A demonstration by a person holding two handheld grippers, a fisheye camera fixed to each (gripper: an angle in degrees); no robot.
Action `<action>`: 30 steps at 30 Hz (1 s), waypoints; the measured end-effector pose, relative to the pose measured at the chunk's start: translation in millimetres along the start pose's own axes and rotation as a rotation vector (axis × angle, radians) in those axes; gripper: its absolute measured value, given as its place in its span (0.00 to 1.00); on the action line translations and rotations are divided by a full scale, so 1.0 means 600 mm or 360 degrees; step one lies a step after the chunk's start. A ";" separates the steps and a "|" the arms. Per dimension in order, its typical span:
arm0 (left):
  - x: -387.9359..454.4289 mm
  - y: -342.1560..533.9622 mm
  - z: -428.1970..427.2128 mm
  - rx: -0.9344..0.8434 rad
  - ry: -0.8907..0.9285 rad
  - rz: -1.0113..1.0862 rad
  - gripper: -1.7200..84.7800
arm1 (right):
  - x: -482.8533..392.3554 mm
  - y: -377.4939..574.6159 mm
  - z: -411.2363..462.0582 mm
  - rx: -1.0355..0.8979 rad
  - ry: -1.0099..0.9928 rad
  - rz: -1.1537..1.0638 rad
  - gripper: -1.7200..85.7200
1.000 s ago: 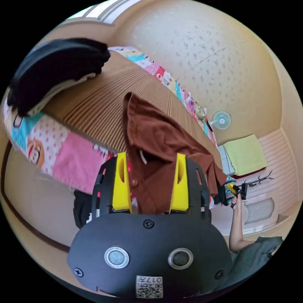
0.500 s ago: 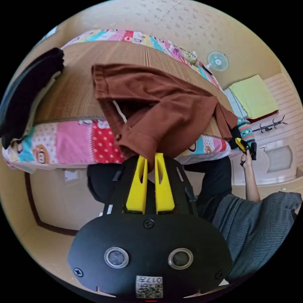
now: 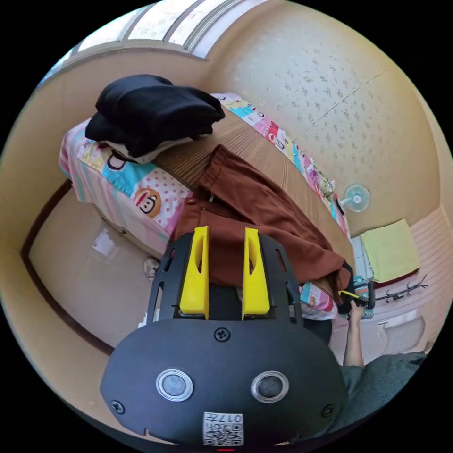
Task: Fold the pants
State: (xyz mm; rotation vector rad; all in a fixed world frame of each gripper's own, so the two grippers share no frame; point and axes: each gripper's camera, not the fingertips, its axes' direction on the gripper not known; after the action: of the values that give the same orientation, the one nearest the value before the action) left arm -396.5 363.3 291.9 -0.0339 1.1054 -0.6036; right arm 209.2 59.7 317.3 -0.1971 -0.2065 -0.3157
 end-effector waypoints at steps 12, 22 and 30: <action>0.081 -0.039 0.041 -0.0141 0.0187 0.0142 0.15 | 0.273 0.312 0.029 -0.0148 -0.1053 0.0953 0.06; 0.246 -0.180 0.089 -0.0207 0.0165 0.0463 0.08 | 0.094 0.169 -0.228 0.0735 -0.0195 0.0723 0.05; 0.314 -0.220 0.183 -0.0323 0.0134 0.0549 0.11 | -0.044 -0.084 -0.025 -0.0304 0.0025 -0.0146 0.14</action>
State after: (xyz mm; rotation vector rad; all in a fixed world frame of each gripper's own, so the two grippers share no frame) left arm -304.2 134.6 229.2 0.0071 1.2176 -0.1845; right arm 170.6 17.1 305.0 -0.3747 -0.1699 -0.4287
